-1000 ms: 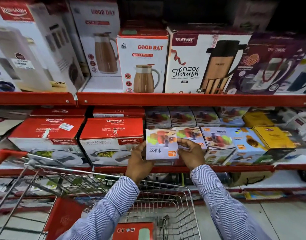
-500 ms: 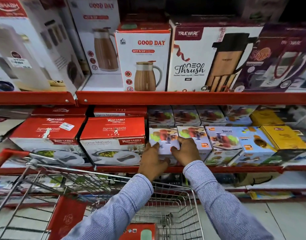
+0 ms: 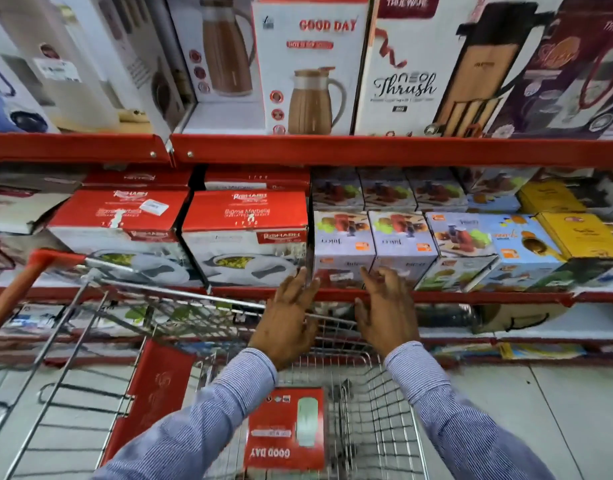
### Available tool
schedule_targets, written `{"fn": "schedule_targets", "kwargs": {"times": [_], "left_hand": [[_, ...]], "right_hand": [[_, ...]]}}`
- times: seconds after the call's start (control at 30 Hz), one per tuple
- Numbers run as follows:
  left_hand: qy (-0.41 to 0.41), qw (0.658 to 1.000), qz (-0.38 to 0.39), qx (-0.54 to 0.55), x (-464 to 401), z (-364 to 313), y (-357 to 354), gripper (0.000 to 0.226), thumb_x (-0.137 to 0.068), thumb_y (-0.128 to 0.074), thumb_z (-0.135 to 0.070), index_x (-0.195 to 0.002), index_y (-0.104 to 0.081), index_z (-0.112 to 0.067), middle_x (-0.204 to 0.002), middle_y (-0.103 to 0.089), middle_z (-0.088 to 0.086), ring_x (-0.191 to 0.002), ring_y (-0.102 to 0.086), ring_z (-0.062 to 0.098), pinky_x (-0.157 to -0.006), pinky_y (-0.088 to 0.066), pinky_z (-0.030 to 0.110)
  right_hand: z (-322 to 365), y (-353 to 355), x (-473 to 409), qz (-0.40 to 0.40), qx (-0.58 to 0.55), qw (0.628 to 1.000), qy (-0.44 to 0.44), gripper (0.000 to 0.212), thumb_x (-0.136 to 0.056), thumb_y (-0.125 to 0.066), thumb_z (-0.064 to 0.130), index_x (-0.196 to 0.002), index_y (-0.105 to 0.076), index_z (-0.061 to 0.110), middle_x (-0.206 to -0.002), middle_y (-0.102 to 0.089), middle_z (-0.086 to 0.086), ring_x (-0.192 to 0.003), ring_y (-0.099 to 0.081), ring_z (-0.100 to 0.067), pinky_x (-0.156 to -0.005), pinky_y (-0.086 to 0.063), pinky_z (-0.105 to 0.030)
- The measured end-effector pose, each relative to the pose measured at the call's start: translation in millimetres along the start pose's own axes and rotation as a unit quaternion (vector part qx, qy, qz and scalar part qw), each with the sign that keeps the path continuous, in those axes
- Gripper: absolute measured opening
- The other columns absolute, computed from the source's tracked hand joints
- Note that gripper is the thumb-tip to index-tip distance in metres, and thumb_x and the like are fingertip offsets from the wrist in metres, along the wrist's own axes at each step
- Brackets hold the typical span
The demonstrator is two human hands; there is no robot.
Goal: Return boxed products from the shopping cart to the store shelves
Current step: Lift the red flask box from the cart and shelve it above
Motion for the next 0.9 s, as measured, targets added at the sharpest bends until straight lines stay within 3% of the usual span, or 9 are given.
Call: {"fn": "schedule_targets", "kwargs": {"times": [0.1,0.23,0.33,0.4,0.5,0.57,0.63,0.77,0.9], "left_hand": [[0.073,0.996,0.044,-0.012,43.3,28.3,-22.8,0.075,-0.093,-0.053,-0.035,-0.158,-0.018,-0.024,-0.170,-0.007,0.004,-0.155,-0.015,0.033,-0.124,-0.026,0.051],[0.244,0.960,0.123,0.059,96.1,69.8,-65.5,0.084,-0.089,-0.064,-0.042,-0.155,-0.024,-0.010,-0.164,-0.027,0.015,-0.148,-0.034,0.036,-0.120,-0.030,0.043],[0.393,0.861,0.231,0.225,127.3,89.1,-95.2,0.086,-0.071,-0.079,-0.059,-0.133,-0.050,-0.007,-0.138,-0.061,0.013,-0.119,-0.062,0.029,-0.106,-0.050,0.040],[0.458,0.782,0.249,0.341,142.9,88.9,-103.9,0.063,-0.070,-0.084,-0.052,-0.104,-0.058,-0.005,-0.098,-0.069,0.007,-0.083,-0.065,0.018,-0.070,-0.061,0.030],[0.481,0.738,0.261,0.394,150.7,91.2,-117.5,0.083,-0.057,-0.083,-0.055,-0.118,-0.059,-0.004,-0.107,-0.070,0.013,-0.085,-0.066,0.026,-0.058,-0.058,0.032],[0.472,0.737,0.257,0.410,149.4,100.5,-130.4,0.090,-0.050,-0.079,-0.059,-0.121,-0.058,-0.009,-0.115,-0.068,0.013,-0.090,-0.066,0.029,-0.061,-0.056,0.035],[0.469,0.730,0.259,0.424,148.2,86.1,-109.0,0.089,-0.046,-0.076,-0.058,-0.119,-0.062,-0.011,-0.109,-0.070,0.011,-0.089,-0.068,0.027,-0.061,-0.054,0.031],[0.432,0.742,0.180,0.481,143.2,67.0,-64.5,0.025,-0.078,-0.073,-0.036,-0.094,-0.064,-0.019,-0.089,-0.067,0.001,-0.081,-0.062,0.021,-0.080,-0.053,0.037],[0.375,0.767,0.086,0.513,141.6,60.6,-5.2,0.033,-0.079,-0.072,-0.045,-0.098,-0.063,-0.020,-0.098,-0.070,0.004,-0.091,-0.065,0.026,-0.093,-0.053,0.047]], "right_hand": [[1.1,-35.3,40.7,0.062,-0.054,0.996,-0.033,0.056,-0.085,-0.055,0.027,-0.139,-0.042,0.020,-0.134,-0.048,-0.013,-0.119,-0.050,-0.032,-0.098,-0.047,-0.041],[6.5,-77.0,85.5,0.207,-0.126,0.964,-0.111,0.031,-0.088,-0.052,0.031,-0.113,-0.063,0.015,-0.101,-0.073,-0.013,-0.093,-0.068,-0.031,-0.075,-0.050,-0.029],[15.7,-104.6,116.3,0.326,-0.149,0.920,-0.162,0.039,-0.095,-0.044,0.036,-0.097,-0.073,0.010,-0.100,-0.074,-0.013,-0.094,-0.069,-0.031,-0.084,-0.053,-0.032],[19.2,-118.9,132.1,0.369,-0.149,0.889,-0.225,0.047,-0.096,-0.038,0.042,-0.088,-0.072,0.011,-0.095,-0.072,-0.015,-0.096,-0.069,-0.033,-0.083,-0.051,-0.031],[25.8,-131.9,144.4,0.380,-0.174,0.868,-0.268,0.045,-0.096,-0.037,0.037,-0.107,-0.068,0.007,-0.116,-0.069,-0.016,-0.106,-0.065,-0.033,-0.092,-0.050,-0.034],[31.5,-137.9,146.0,0.375,-0.183,0.875,-0.245,0.038,-0.098,-0.034,0.025,-0.116,-0.063,0.007,-0.125,-0.062,-0.017,-0.116,-0.057,-0.033,-0.100,-0.045,-0.038],[36.6,-134.0,146.5,0.337,-0.233,0.874,-0.261,0.032,-0.094,-0.034,0.028,-0.100,-0.065,0.021,-0.117,-0.064,-0.011,-0.103,-0.063,-0.027,-0.095,-0.050,-0.041],[43.2,-100.2,141.5,0.226,-0.315,0.880,-0.274,0.028,-0.091,-0.037,0.037,-0.085,-0.064,0.033,-0.101,-0.071,-0.001,-0.084,-0.068,-0.016,-0.080,-0.058,-0.039],[54.8,-50.4,124.6,0.157,-0.296,0.916,-0.222,0.034,-0.097,-0.037,0.029,-0.115,-0.065,0.021,-0.120,-0.066,-0.006,-0.104,-0.062,-0.021,-0.072,-0.037,-0.017]]}}
Point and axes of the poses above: each hand's wrist, its own x-axis away from the middle knuckle, its own y-axis out of the back of the hand, z = x × y, the point moved 3 cm from there along -x, towards the middle knuckle
